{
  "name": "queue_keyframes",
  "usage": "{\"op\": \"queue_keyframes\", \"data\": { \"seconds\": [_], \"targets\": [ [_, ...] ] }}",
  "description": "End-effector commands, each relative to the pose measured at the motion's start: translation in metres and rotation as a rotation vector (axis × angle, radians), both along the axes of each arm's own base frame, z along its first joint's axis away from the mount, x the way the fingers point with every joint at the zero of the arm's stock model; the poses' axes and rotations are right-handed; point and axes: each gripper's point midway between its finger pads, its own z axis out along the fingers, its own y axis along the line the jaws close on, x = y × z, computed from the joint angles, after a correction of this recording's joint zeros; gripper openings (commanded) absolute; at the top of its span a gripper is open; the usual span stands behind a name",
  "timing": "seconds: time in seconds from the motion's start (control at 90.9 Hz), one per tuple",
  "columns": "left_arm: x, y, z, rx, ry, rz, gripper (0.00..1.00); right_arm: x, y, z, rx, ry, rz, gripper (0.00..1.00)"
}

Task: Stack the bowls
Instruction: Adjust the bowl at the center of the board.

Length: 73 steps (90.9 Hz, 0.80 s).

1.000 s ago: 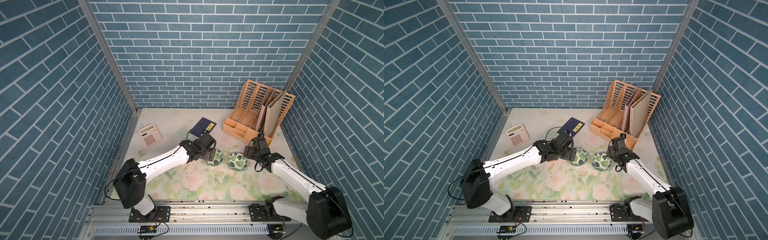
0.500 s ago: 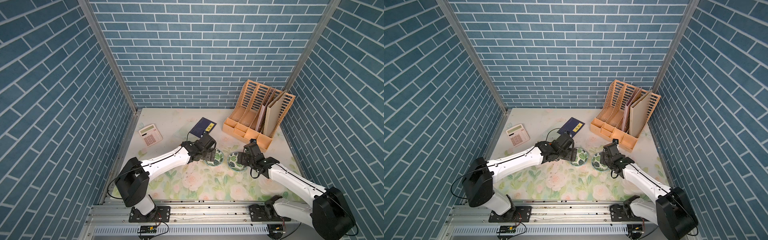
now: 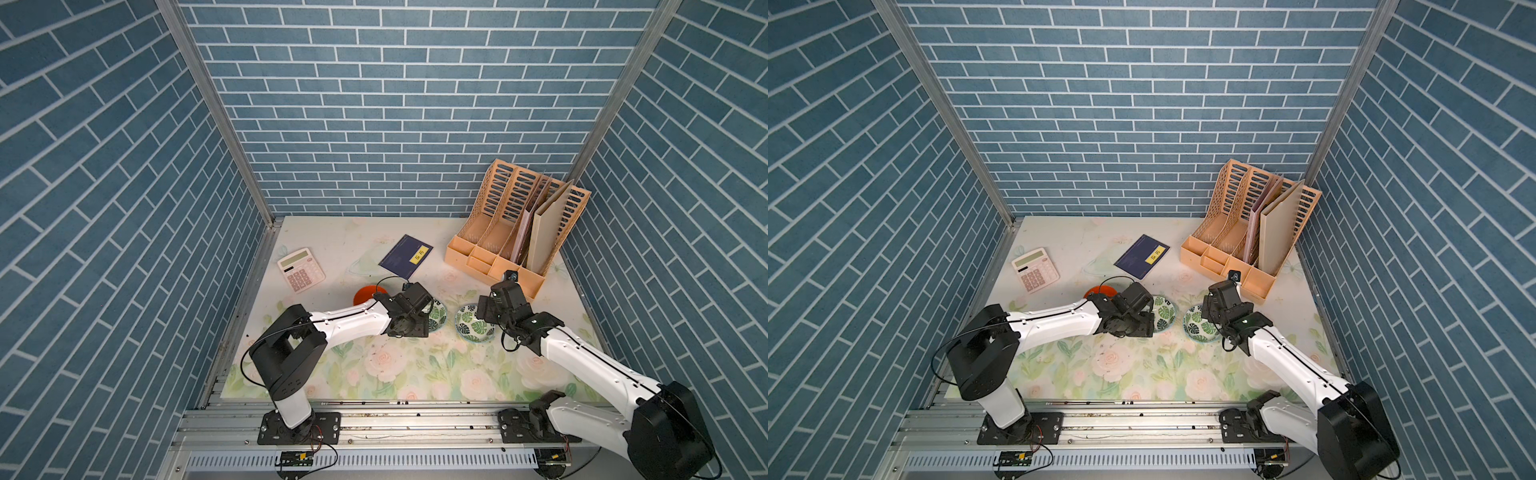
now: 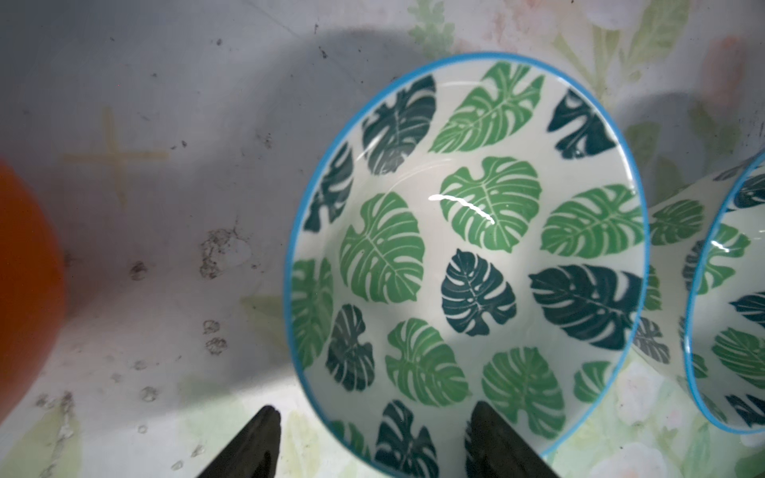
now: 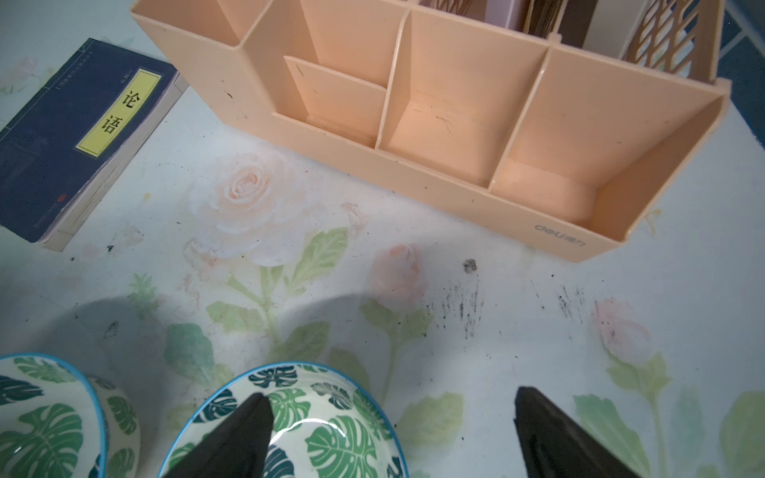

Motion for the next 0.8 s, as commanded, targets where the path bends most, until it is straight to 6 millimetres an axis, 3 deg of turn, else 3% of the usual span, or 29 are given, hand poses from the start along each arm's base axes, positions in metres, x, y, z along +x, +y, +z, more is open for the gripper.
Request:
{"op": "queue_keyframes", "data": {
  "seconds": [0.0,0.209,0.44,0.792],
  "targets": [
    [0.001,-0.006,-0.006,-0.007,0.019,0.034,0.69,0.007,0.001,0.007,-0.020,-0.034,0.010,0.95],
    [0.003,-0.011,-0.012,-0.022,0.036,0.061,0.49,0.010,0.003,0.009,-0.026,-0.049,0.023,0.95],
    [0.012,-0.017,-0.008,-0.022,0.027,0.084,0.46,0.012,0.006,0.006,-0.030,-0.046,0.034,0.96],
    [0.028,-0.007,-0.008,0.002,0.037,0.160,0.33,0.015,0.009,0.001,-0.034,-0.045,0.049,0.96]
  ]
}}
